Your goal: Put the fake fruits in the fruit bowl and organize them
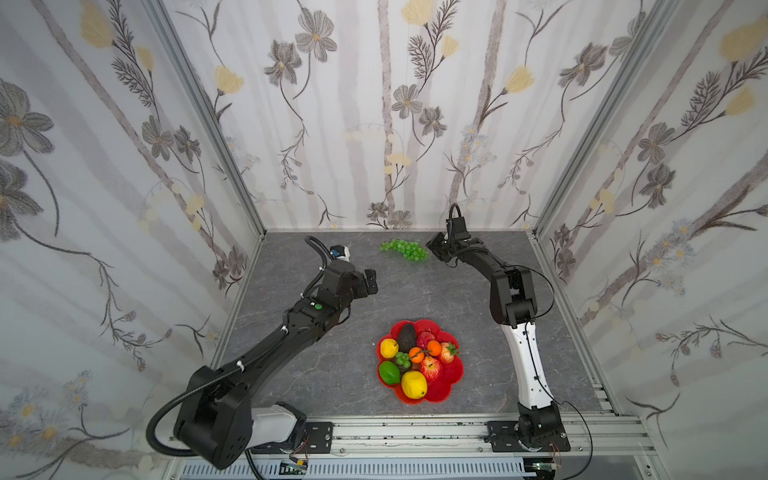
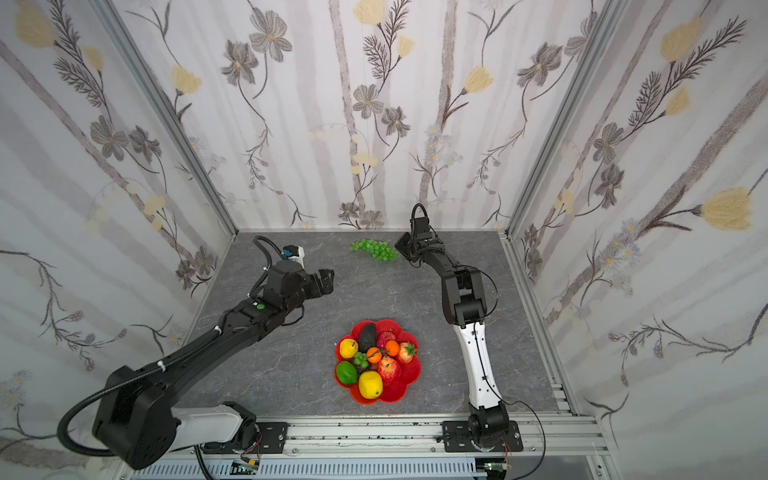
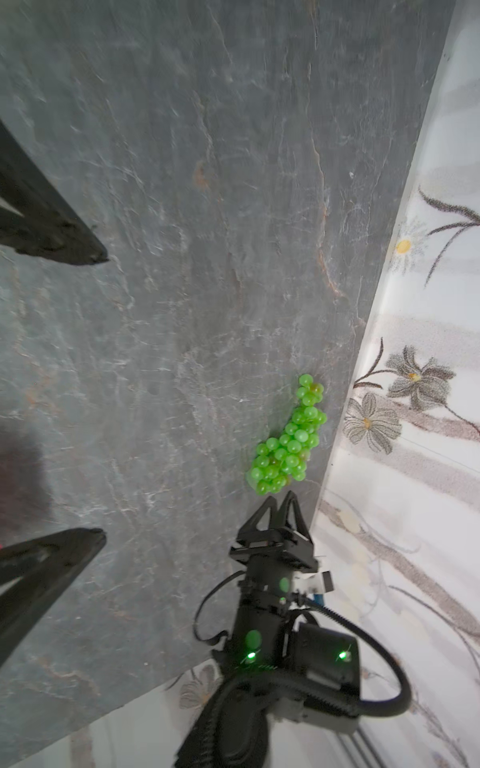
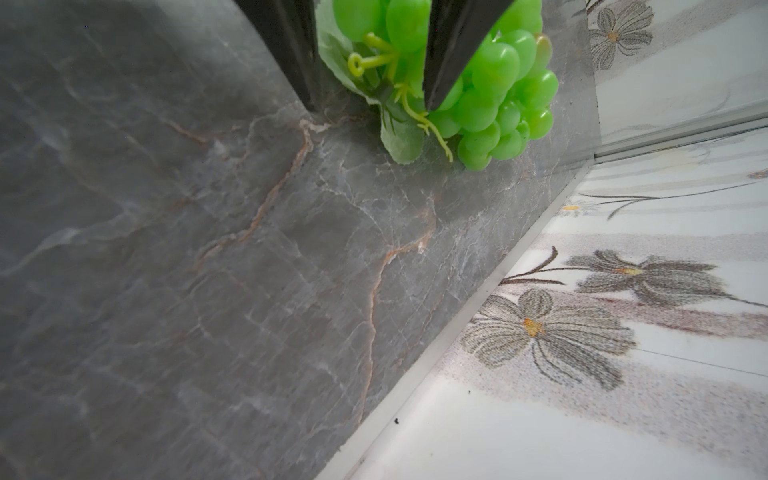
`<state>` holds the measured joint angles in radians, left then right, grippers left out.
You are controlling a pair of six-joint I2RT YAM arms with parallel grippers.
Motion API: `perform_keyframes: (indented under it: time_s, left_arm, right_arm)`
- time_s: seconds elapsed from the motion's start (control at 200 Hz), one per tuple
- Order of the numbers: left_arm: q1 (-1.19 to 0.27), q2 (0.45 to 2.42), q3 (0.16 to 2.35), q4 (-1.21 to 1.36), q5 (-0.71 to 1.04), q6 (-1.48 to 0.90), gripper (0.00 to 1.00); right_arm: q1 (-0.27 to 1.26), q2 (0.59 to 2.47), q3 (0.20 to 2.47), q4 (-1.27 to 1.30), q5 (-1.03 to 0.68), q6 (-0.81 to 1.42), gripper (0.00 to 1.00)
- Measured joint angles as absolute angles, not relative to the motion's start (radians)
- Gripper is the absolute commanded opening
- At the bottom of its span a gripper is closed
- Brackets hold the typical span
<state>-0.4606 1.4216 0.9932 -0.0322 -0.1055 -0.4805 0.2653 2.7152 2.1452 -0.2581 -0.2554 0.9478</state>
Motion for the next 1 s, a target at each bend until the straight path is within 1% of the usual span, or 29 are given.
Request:
perform_keyframes:
  time_s: [0.09, 0.22, 0.465, 0.635, 0.739, 0.999]
  left_arm:
    - [-0.418, 1.626, 1.181, -0.043, -0.064, -0.516, 1.0]
    - [-0.397, 1.868, 1.434, -0.076, -0.022, -0.551, 1.0]
    - [-0.388, 2.211, 1.843, -0.186, 0.032, -0.564, 1.0]
    - [-0.387, 2.391, 2.083, -0.252, 0.064, -0.548, 1.0]
    - [-0.386, 2.479, 2.196, -0.282, 0.084, -0.526, 1.0]
    - [-0.386, 2.606, 2.347, -0.331, 0.109, -0.498, 1.0]
  right_arm:
    - [0.266, 2.715, 2.145, -0.267, -0.255, 0.969, 0.46]
    - [0.269, 2.717, 2.145, -0.272, -0.256, 1.008, 0.46]
    - [0.27, 2.714, 2.108, -0.24, -0.257, 1.066, 0.43]
    - [0.271, 2.714, 2.101, -0.224, -0.256, 1.099, 0.39]
    - [0.273, 2.714, 2.1, -0.223, -0.255, 1.109, 0.36]
    - [0.285, 2.714, 2.099, -0.224, -0.256, 1.14, 0.25]
